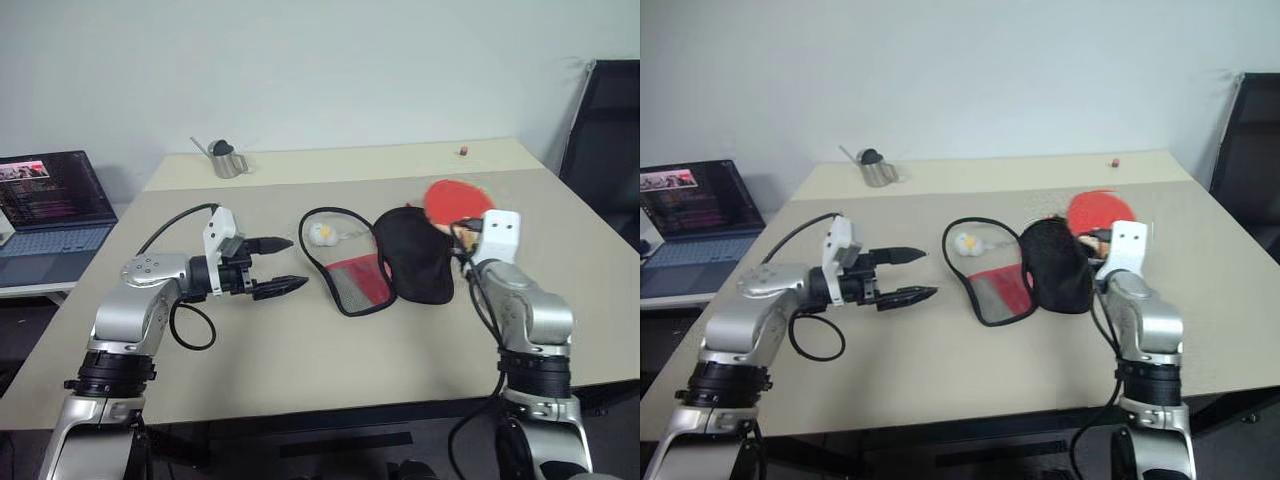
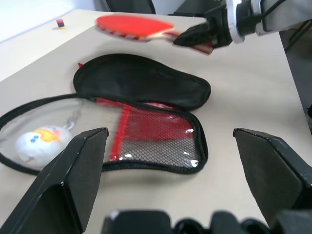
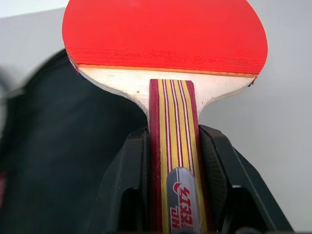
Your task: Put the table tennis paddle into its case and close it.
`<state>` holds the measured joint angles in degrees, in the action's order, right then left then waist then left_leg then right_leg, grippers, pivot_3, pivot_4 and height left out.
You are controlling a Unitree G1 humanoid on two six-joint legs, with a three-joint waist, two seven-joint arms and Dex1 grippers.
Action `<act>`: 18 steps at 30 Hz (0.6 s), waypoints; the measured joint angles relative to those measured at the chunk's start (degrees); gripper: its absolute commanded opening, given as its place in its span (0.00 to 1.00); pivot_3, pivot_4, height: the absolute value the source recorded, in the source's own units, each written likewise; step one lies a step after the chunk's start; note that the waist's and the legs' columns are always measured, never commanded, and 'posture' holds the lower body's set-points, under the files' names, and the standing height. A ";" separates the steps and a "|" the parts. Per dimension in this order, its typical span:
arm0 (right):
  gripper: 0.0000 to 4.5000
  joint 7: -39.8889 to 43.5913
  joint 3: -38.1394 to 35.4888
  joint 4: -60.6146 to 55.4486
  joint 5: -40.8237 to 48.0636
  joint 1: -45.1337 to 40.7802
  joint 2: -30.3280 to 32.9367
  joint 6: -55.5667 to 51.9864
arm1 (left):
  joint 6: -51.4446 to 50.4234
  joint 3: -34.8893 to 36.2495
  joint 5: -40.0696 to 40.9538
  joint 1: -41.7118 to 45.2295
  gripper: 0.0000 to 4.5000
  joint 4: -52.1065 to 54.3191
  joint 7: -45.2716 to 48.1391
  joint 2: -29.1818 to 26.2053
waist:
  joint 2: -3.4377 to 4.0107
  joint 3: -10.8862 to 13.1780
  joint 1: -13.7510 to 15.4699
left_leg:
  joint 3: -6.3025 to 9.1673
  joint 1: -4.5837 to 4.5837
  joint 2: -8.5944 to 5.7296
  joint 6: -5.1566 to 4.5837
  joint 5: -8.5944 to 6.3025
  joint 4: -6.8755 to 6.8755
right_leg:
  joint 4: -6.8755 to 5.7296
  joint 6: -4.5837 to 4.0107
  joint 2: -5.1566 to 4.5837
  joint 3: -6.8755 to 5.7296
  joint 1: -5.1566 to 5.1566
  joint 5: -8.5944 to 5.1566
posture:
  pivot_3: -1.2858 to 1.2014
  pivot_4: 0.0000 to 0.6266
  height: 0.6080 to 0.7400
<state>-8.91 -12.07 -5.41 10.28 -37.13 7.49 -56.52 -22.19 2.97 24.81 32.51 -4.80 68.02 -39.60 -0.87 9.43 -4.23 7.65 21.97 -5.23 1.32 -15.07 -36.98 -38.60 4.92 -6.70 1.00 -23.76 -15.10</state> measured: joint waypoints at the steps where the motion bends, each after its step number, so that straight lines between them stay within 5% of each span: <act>1: 0.26 -0.06 0.53 -0.05 -0.03 0.00 -1.23 -0.10 | -0.05 0.01 0.02 -0.01 1.00 0.15 -0.08 -0.09 | 0.00 0.00 0.12 | 0.00 0.00 0.00 0.00 0.00 0.00 | 0.01 0.00 0.00 0.00 0.00 0.00 | 0.52 0.24 1.00; 18: 0.26 0.18 4.39 15.76 -4.47 -1.61 -4.96 11.04 | -1.01 0.09 0.13 -0.32 1.00 1.93 -1.14 -0.48 | 0.00 0.00 0.54 | -0.03 0.00 -0.01 0.08 0.04 0.02 | 0.02 -0.01 0.01 0.02 -0.04 0.00 | 0.52 0.24 1.00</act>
<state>-8.73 -7.67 10.34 5.81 -38.74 2.53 -45.47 -23.20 3.05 24.94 32.19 -2.87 66.88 -40.08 -0.86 9.43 -3.69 7.63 21.97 -5.24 1.40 -15.03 -36.96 -38.58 4.92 -6.69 1.02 -23.80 -15.10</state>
